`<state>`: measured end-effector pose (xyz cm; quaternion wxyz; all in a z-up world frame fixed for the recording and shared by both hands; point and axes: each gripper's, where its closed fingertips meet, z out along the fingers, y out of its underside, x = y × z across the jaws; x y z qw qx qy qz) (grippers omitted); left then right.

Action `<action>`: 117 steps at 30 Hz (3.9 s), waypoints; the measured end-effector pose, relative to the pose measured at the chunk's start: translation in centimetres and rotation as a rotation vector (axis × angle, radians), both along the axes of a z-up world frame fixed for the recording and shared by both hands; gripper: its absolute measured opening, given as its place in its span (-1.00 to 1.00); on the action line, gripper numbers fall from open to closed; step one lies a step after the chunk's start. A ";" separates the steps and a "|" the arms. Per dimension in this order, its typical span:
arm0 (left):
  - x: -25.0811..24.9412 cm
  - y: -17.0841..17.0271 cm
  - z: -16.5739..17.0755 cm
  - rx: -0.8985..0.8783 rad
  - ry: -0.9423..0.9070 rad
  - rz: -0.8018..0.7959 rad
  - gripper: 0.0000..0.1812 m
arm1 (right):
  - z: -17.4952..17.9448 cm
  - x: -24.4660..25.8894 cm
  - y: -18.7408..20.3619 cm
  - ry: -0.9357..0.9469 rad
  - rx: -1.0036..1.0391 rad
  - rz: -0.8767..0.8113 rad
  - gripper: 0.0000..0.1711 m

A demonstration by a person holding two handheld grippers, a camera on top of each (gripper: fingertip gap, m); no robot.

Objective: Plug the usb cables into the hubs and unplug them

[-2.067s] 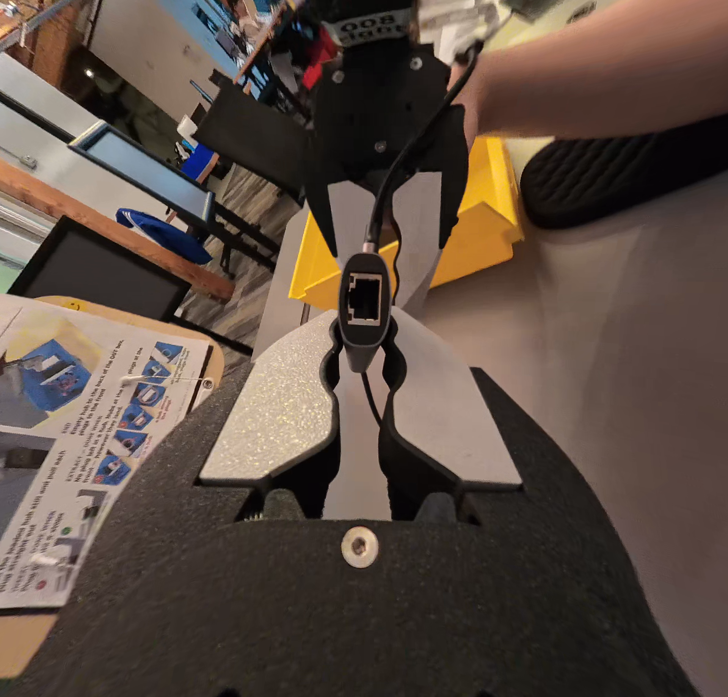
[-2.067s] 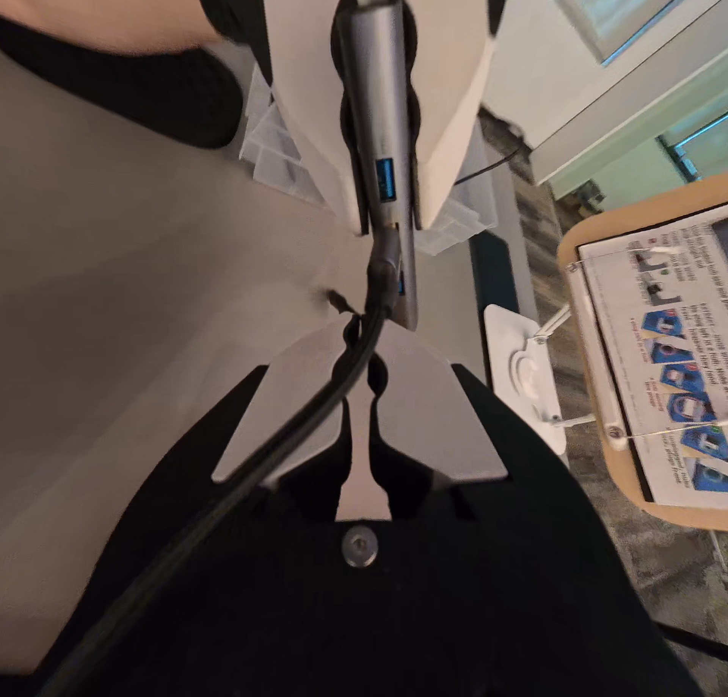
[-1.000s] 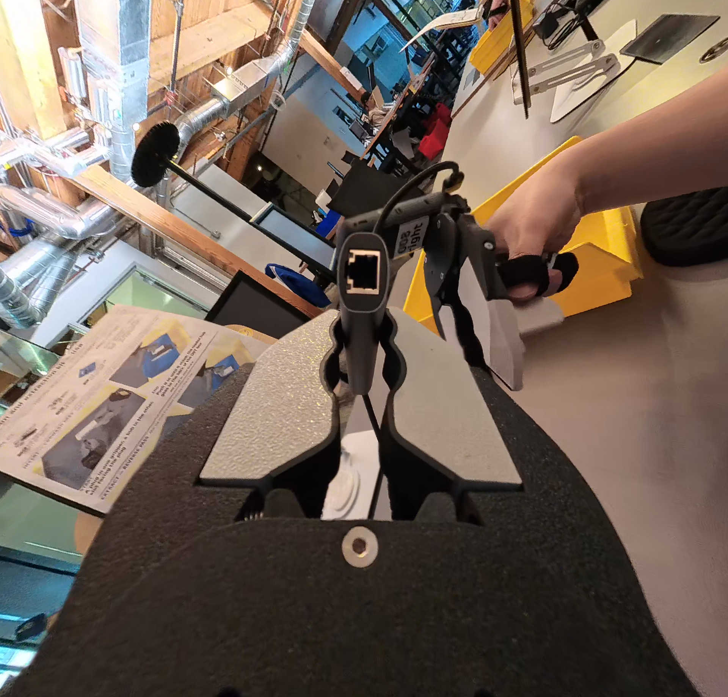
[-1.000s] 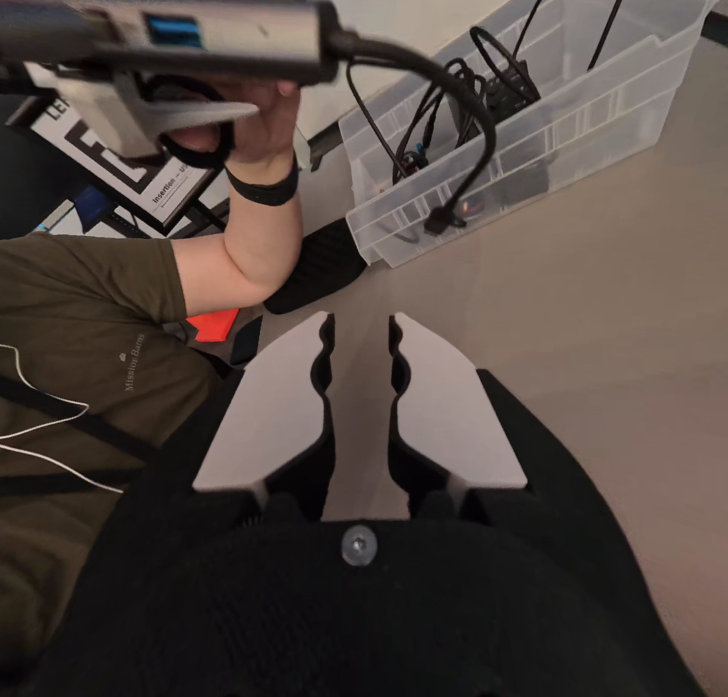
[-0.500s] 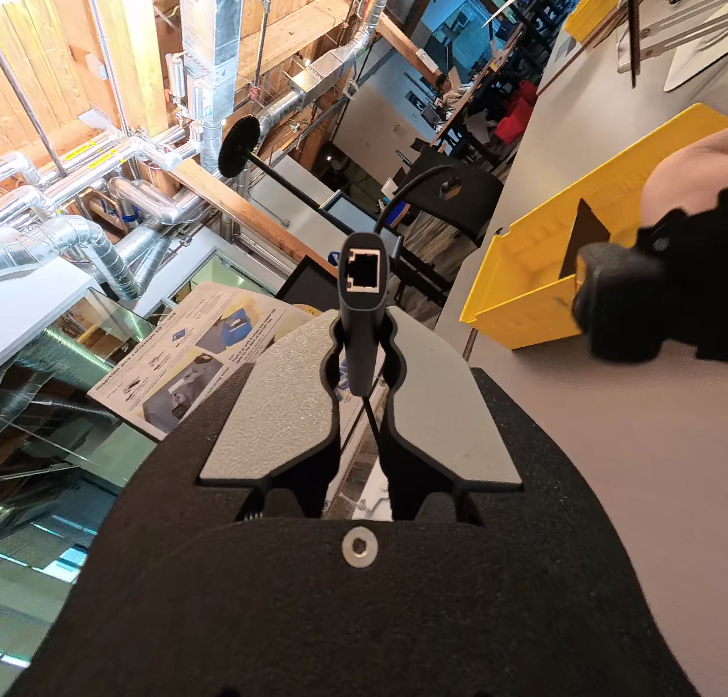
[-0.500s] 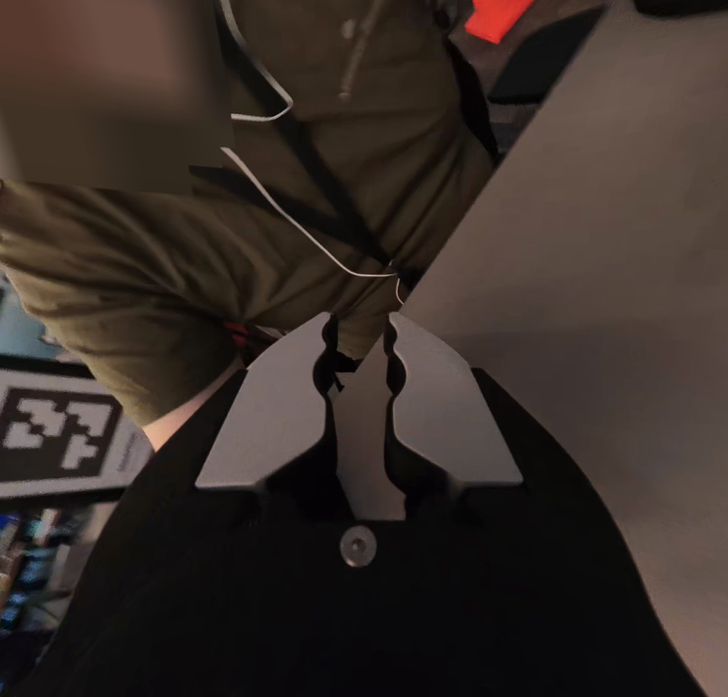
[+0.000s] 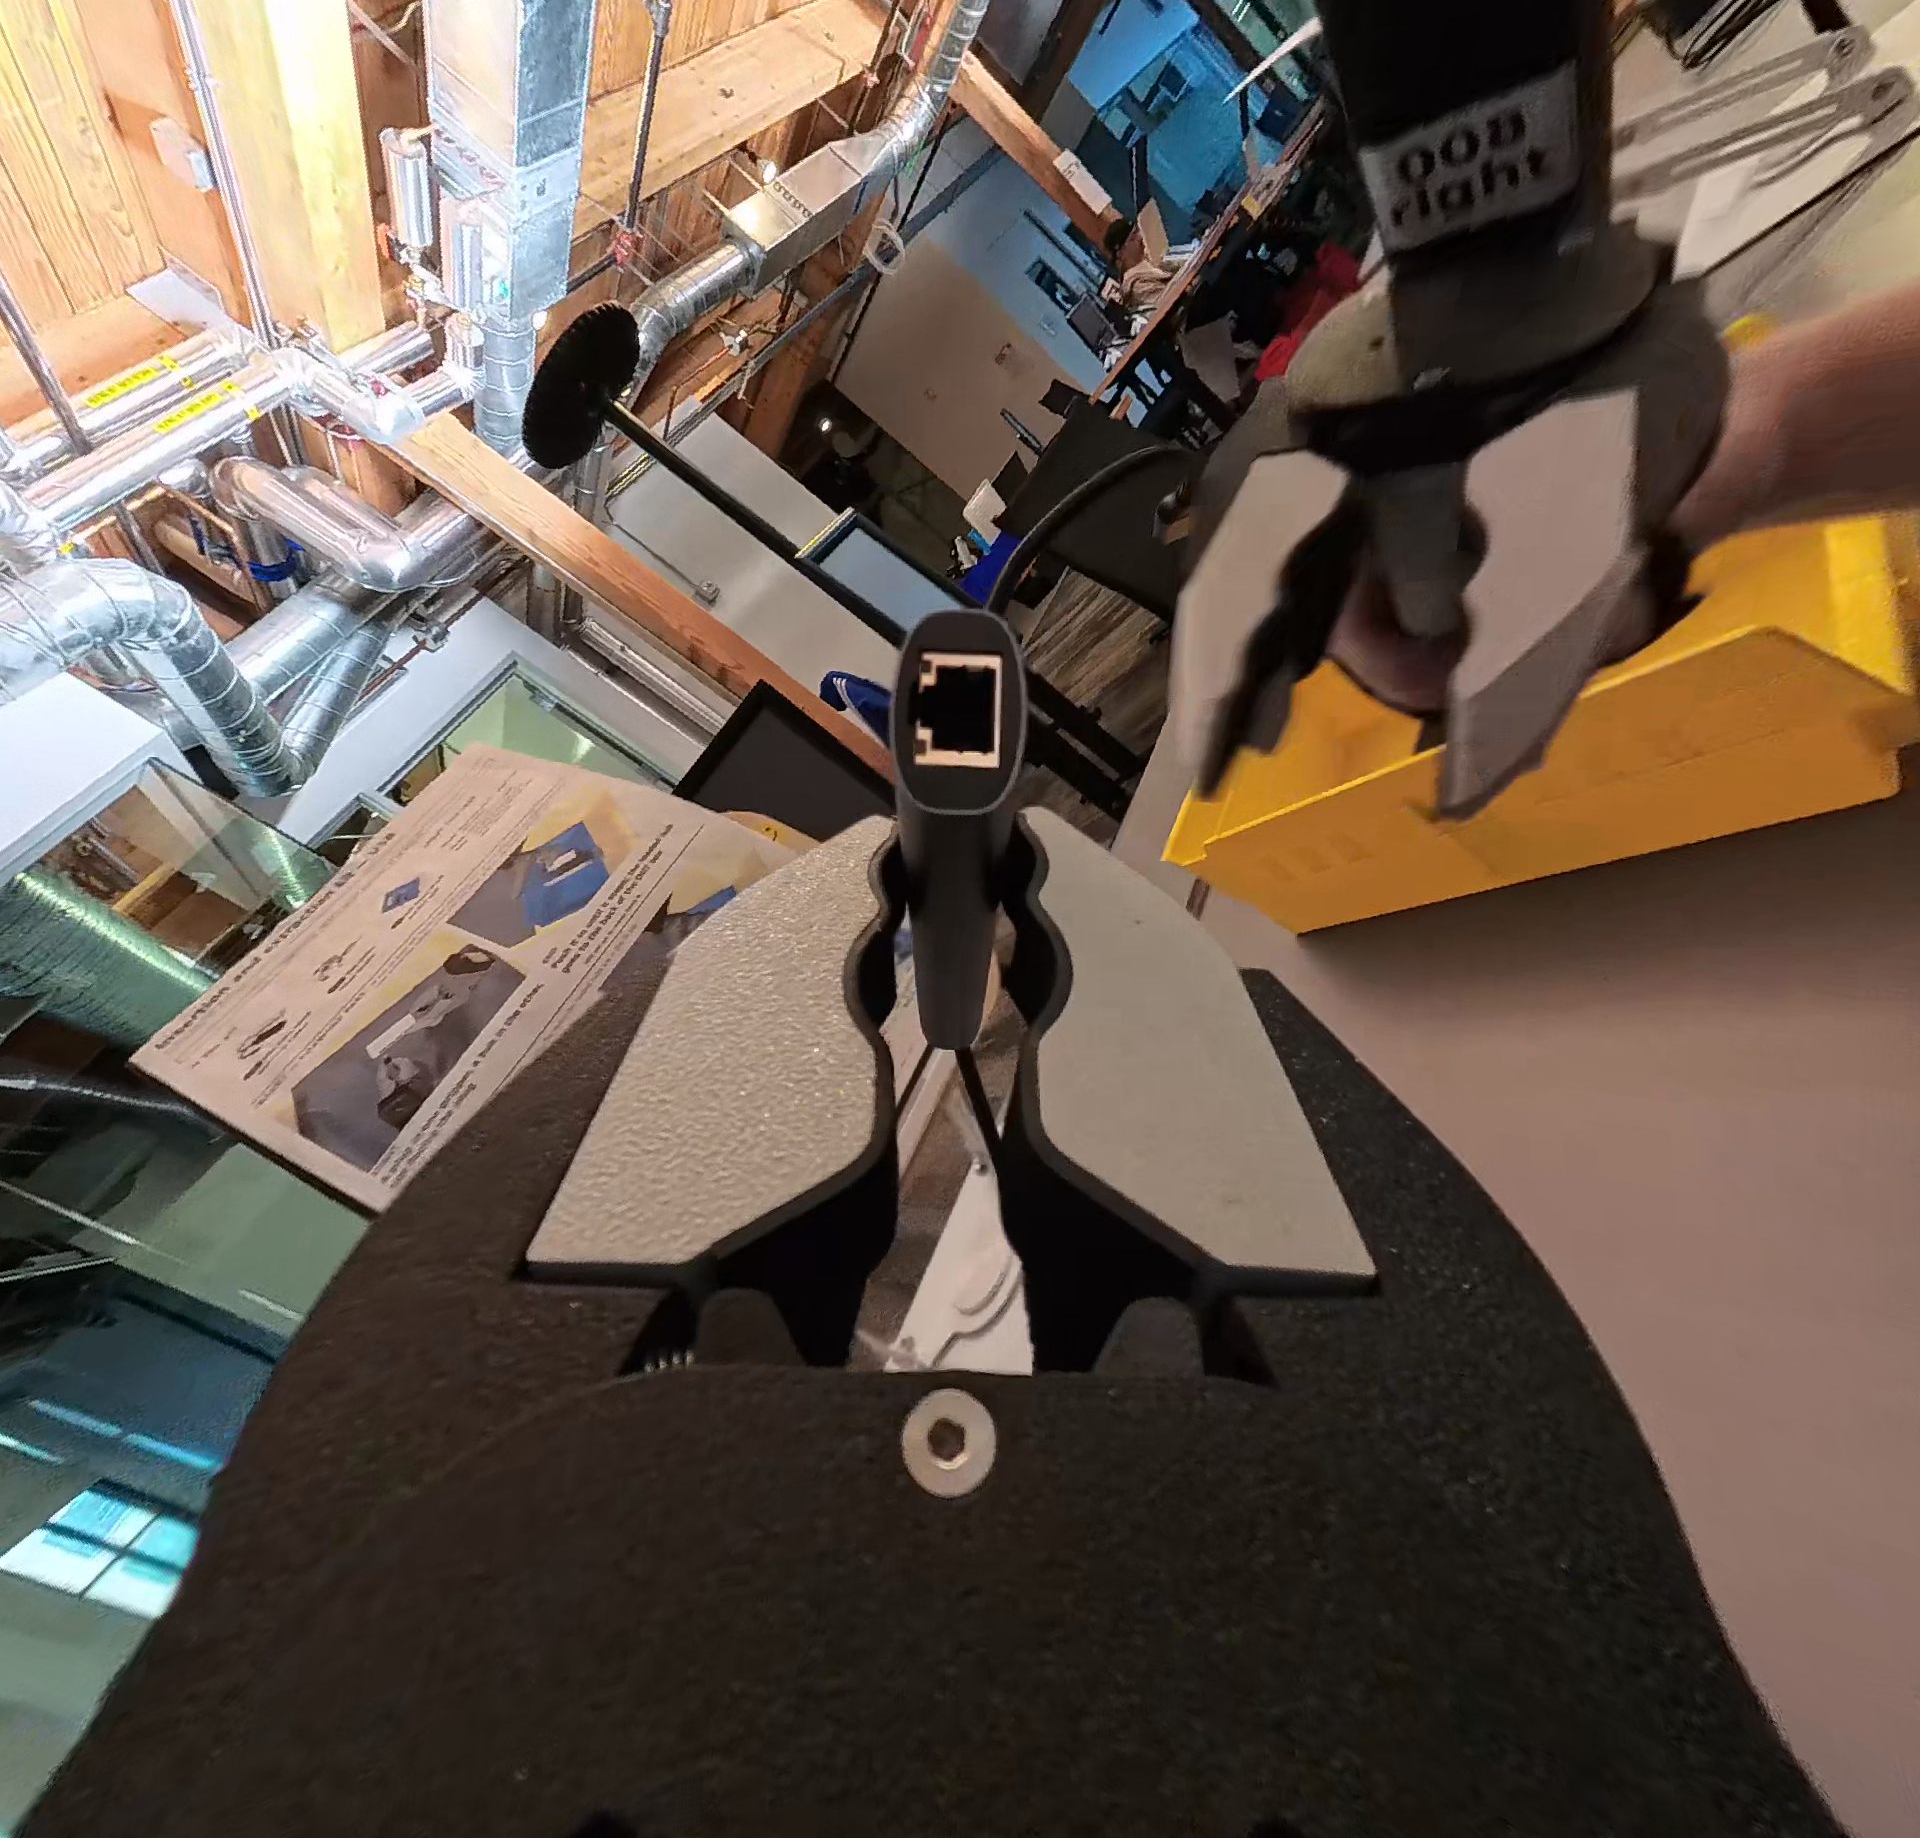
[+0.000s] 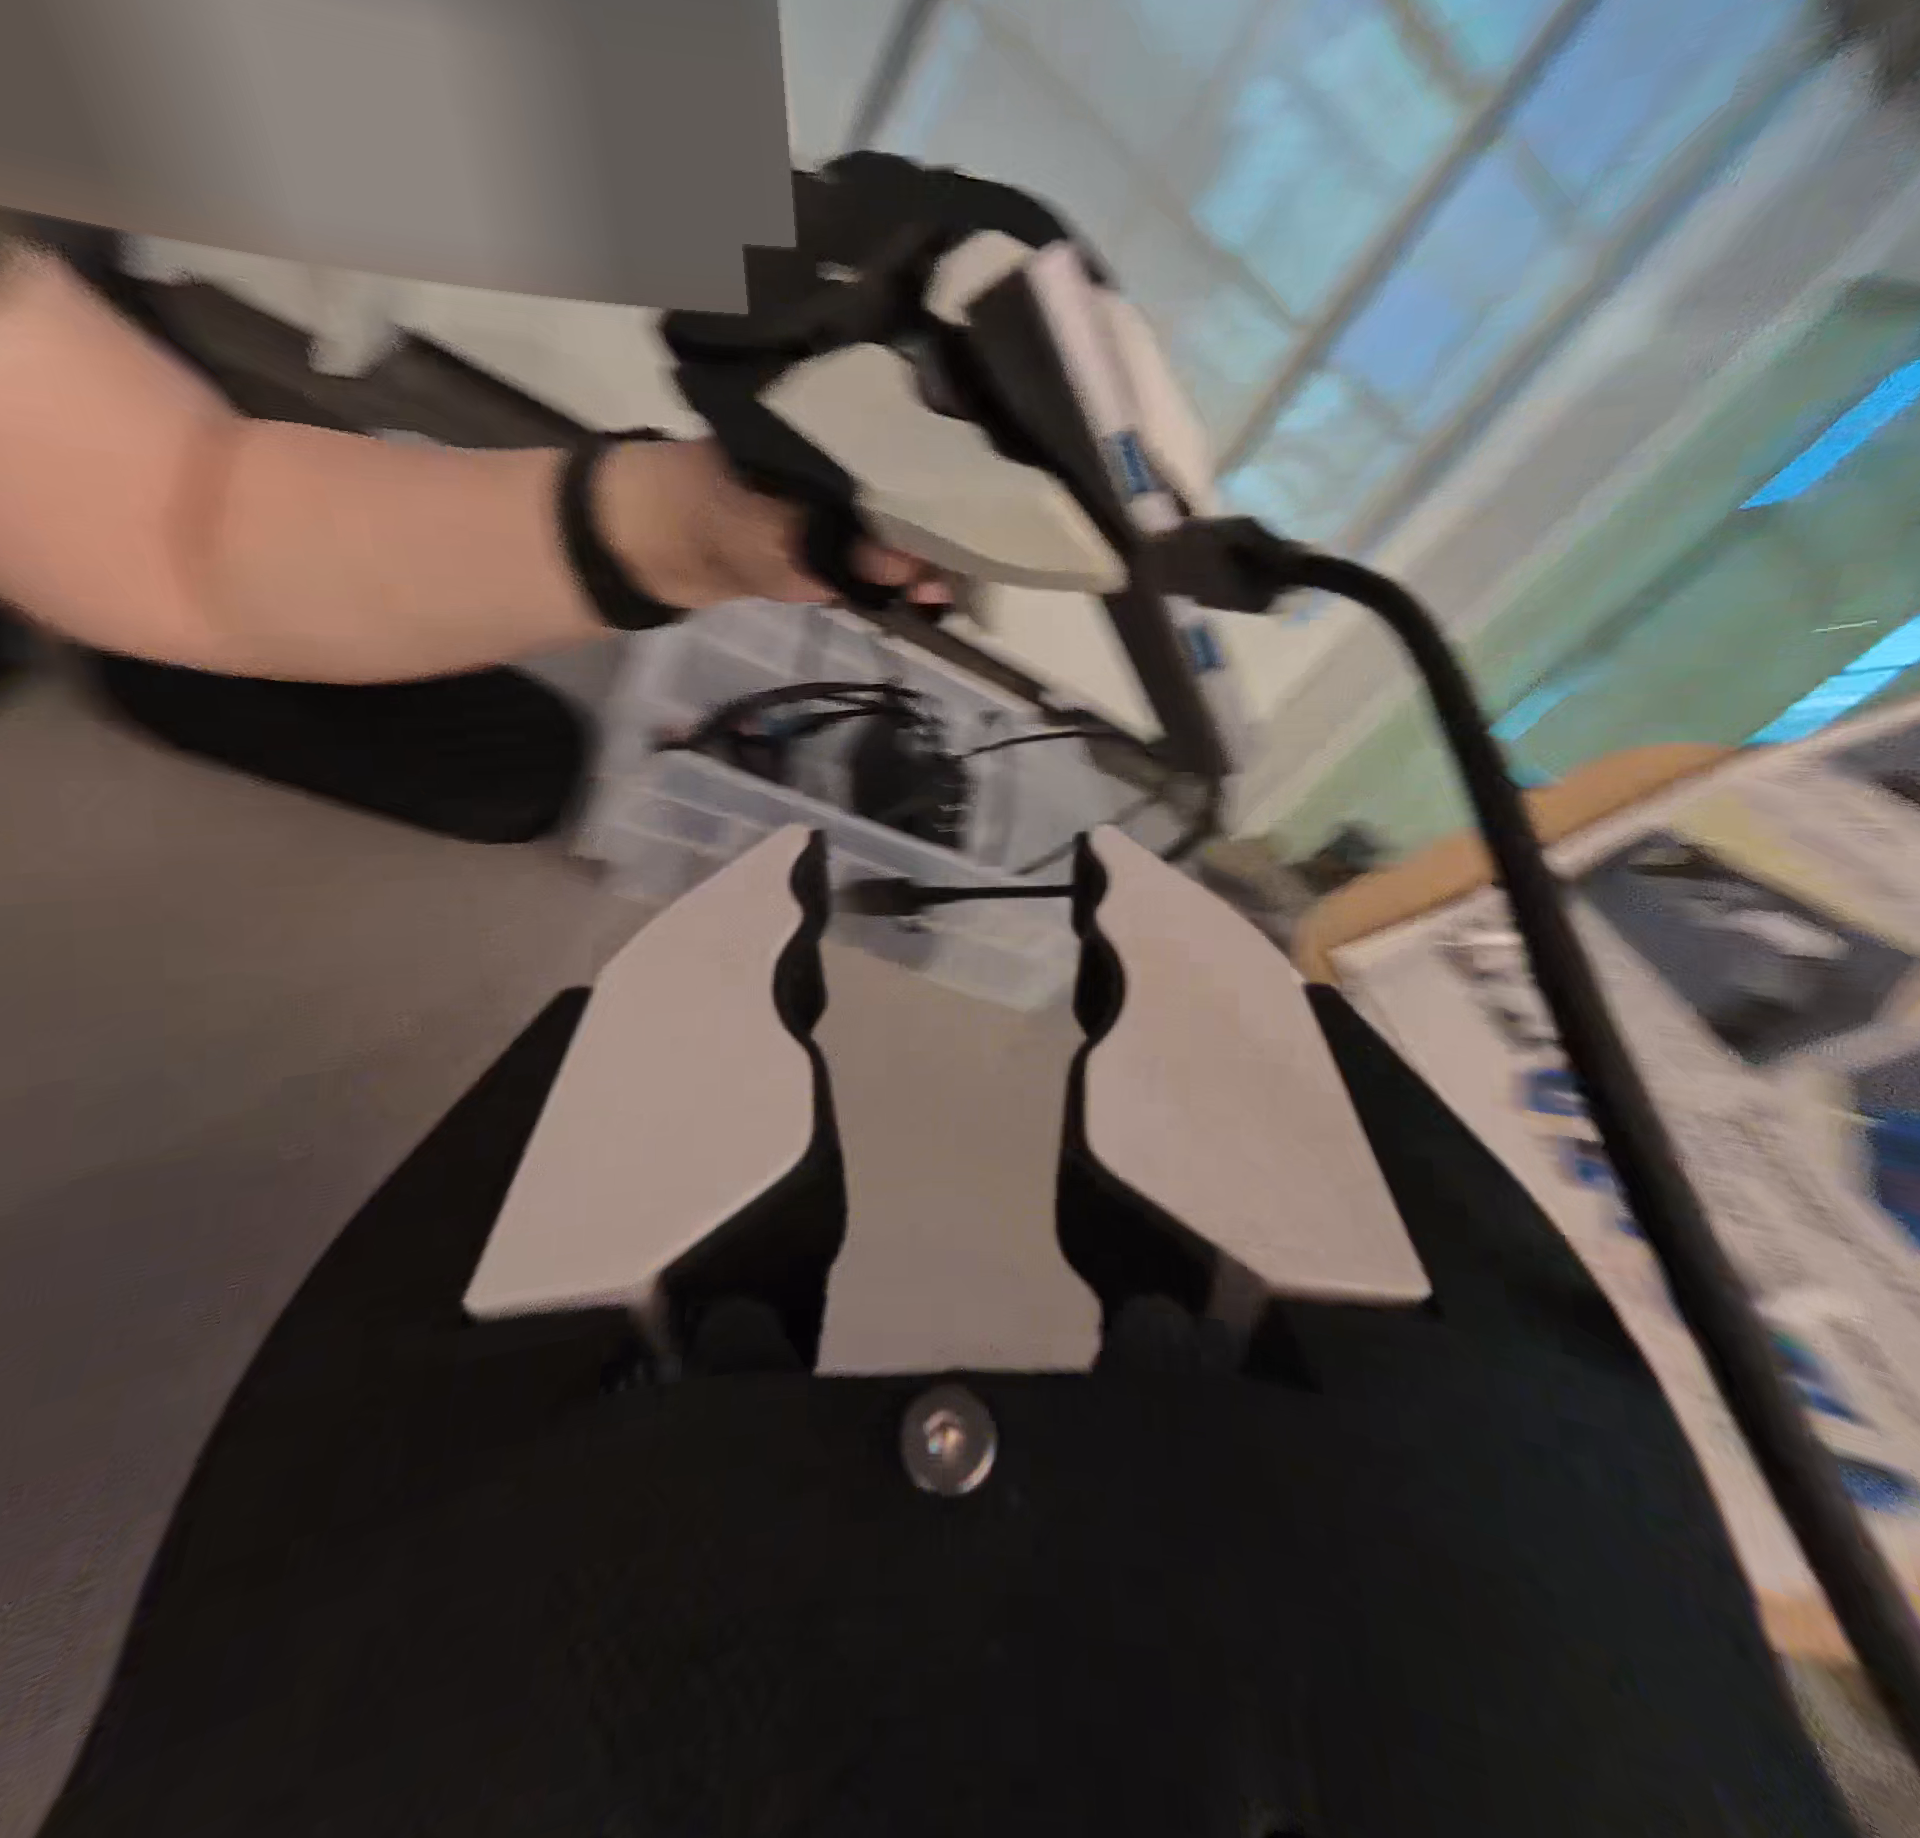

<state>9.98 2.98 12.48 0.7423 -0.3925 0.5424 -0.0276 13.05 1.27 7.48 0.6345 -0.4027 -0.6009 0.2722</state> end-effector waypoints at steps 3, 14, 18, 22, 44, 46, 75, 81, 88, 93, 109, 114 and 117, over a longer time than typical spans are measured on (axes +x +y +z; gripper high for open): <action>1.0 -1.0 -0.1 -0.009 -0.005 -0.047 -0.82 | 0.9 0.8 1.8 0.099 0.221 -0.177 -0.36; 4.9 -4.8 -0.6 -0.062 -0.060 -0.249 -0.82 | 2.9 1.6 0.6 0.200 0.567 -0.357 -0.38; 5.6 -5.4 -0.4 -0.095 -0.114 -0.291 -0.82 | 2.5 1.0 0.6 0.190 0.612 -0.406 -0.46; 5.9 -6.1 -0.5 -0.096 -0.110 -0.331 -0.82 | 2.3 1.1 1.3 0.162 0.657 -0.476 -0.59; 5.5 -0.7 -5.1 -0.226 0.104 -0.089 -0.81 | -1.8 3.2 6.7 -0.338 0.524 -0.625 -0.74; 5.5 -0.5 -5.5 -0.212 0.128 -0.074 -0.81 | -2.2 3.3 6.8 -0.374 0.506 -0.619 -0.74; 1.8 4.3 -3.7 -0.163 -0.002 0.230 -0.82 | 0.0 2.5 5.8 -0.144 0.500 -0.592 -0.62; -0.1 5.2 -2.3 -0.007 -0.012 0.373 -0.82 | 0.8 -0.7 3.5 0.168 0.030 -0.396 -0.66; 0.7 5.4 -3.3 0.091 0.069 0.426 -0.82 | 3.1 0.7 3.5 0.342 -0.214 -0.363 -0.63; 1.4 5.2 -3.8 0.148 0.121 0.442 -0.82 | 3.4 1.3 3.8 0.331 -0.189 -0.373 -0.65; 2.2 5.1 -4.6 0.231 0.208 0.471 -0.82 | 2.5 1.5 4.5 0.250 -0.259 -0.402 -0.79; 2.2 5.0 -4.5 0.218 0.193 0.478 -0.82 | 2.5 1.5 4.4 0.246 -0.208 -0.431 -0.79; 2.1 5.0 -4.3 0.210 0.177 0.477 -0.82 | 2.6 1.5 4.2 0.256 -0.190 -0.431 -0.79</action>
